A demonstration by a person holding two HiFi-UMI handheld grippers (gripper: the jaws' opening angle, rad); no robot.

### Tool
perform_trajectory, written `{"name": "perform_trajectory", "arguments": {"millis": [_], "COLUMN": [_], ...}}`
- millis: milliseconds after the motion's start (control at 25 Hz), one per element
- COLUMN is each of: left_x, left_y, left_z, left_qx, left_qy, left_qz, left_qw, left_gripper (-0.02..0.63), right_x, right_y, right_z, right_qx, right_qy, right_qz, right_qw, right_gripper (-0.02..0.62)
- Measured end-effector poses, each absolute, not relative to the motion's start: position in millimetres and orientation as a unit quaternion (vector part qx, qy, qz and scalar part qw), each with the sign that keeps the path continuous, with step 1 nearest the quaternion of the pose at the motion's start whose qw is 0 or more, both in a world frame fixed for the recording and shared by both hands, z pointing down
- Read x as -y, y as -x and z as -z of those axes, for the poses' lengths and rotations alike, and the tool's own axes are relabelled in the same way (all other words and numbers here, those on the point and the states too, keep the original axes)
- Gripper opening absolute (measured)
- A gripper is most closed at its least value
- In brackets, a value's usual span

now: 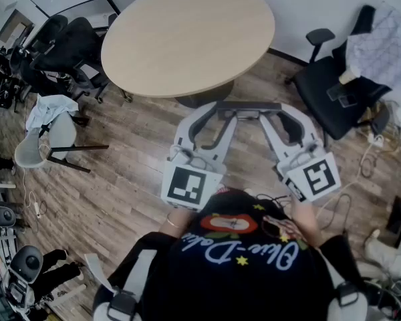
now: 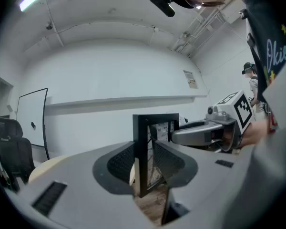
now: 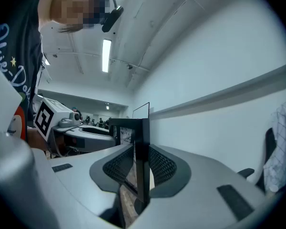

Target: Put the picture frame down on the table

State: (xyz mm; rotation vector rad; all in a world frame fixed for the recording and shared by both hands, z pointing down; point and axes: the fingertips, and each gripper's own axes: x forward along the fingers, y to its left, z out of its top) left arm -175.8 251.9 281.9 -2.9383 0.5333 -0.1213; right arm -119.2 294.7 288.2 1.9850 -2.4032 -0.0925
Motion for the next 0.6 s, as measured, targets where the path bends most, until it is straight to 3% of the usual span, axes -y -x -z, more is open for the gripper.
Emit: {"name": "perform_trajectory", "arguments": {"millis": [600], "left_x": [-254.5], "left_y": [170.2], "left_z": [-279.6], "left_qx": [-0.173], "left_qy": [0.981], "left_qz": [0.043], "left_qw": [0.081], "left_gripper": [0.129], "right_x": [-297.3], "right_y": [112.8], "right_z": [-287.8], "right_qx": [0.766], "right_qy": [-0.642], "right_qz": [0.027], "right_qw": [0.018], "right_gripper": [0.084]}}
